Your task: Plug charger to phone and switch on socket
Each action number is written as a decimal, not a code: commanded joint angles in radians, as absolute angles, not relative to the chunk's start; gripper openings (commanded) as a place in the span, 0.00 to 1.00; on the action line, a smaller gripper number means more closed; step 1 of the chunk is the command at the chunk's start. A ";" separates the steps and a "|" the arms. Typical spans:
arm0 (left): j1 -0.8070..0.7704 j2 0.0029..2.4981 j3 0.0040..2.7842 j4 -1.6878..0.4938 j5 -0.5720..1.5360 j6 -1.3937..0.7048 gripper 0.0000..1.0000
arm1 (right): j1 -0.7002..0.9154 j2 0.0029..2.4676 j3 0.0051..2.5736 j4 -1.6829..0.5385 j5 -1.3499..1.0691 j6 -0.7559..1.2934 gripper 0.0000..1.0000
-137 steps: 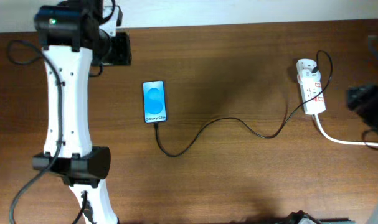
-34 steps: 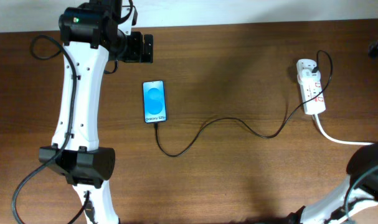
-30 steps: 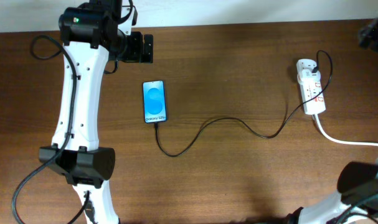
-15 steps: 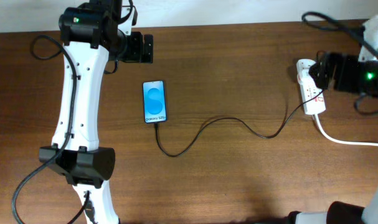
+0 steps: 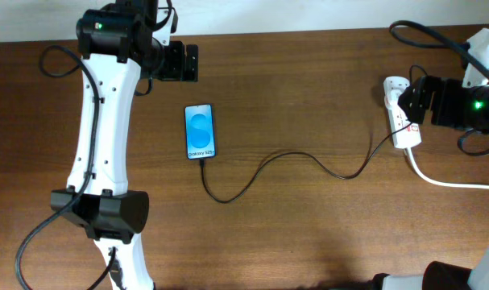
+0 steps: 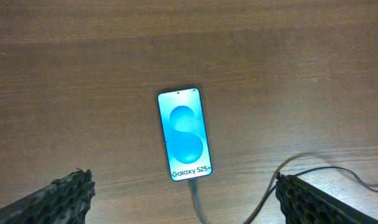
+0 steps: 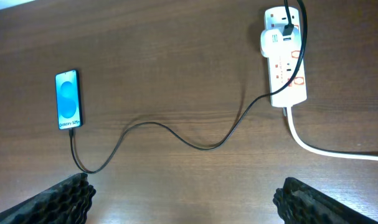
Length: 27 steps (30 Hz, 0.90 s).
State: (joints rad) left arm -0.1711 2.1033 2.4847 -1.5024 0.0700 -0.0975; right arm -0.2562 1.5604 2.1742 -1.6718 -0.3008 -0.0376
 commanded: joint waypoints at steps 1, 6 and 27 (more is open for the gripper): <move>-0.170 2.079 2.484 -1.501 0.063 -0.093 0.99 | -0.247 1.536 2.176 -1.649 -0.303 -0.045 0.98; -0.170 2.079 2.484 -1.501 0.063 -0.093 0.99 | -0.154 1.396 2.008 -1.371 -0.238 -0.045 0.98; -0.170 2.079 2.484 -1.501 0.063 -0.093 1.00 | 0.026 0.434 0.417 0.059 -0.112 0.035 0.98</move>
State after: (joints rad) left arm -0.1711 2.1033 2.4840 -1.5024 0.0700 -0.0975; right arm -0.0078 0.5053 0.5083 0.0185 -0.1932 -0.0303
